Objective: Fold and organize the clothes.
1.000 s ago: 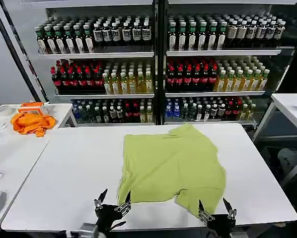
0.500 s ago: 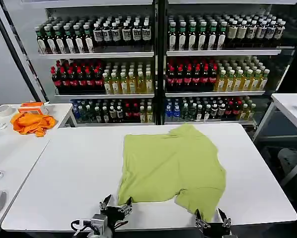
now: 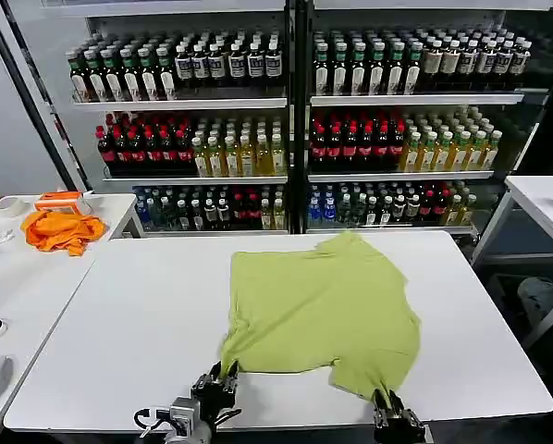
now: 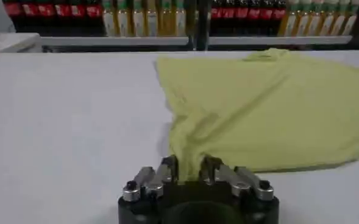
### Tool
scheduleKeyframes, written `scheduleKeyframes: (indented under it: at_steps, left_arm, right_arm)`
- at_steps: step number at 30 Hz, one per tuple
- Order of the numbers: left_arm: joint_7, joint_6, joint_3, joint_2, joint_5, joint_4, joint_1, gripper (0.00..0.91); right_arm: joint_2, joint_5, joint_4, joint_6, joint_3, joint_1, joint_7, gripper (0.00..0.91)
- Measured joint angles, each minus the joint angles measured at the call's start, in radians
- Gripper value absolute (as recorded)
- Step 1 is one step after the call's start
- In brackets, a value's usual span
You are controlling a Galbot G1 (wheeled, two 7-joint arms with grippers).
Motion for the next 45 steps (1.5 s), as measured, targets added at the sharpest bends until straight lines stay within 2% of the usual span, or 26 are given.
scheduleKeyframes:
  at_steps: [13,21,34,45]
  left_arm:
    - [0.028,-0.023,-0.055,0.035,-0.03,-0.162,0.113,0.03]
    - [0.035,-0.042,-0.095,0.064,-0.061,-0.243,0.139,0.03]
    - [0.038,-0.065,-0.068,0.099,-0.056,-0.163,0.017,0.03]
    - [0.03,-0.082,-0.004,0.095,-0.045,-0.011,-0.135,0.03]
  right_arm:
    - [-0.031,0.001,0.153,0.015,0.038,-0.084,-0.005,0.0]
    - [-0.076,0.033,0.184,0.007,0.076,-0.034,-0.01,0.0]
    - [-0.203,0.098,0.013,-0.015,0.05,0.238,-0.016,0.0]
    - [-0.25,0.109,-0.149,-0.024,0.001,0.43,-0.029,0.0]
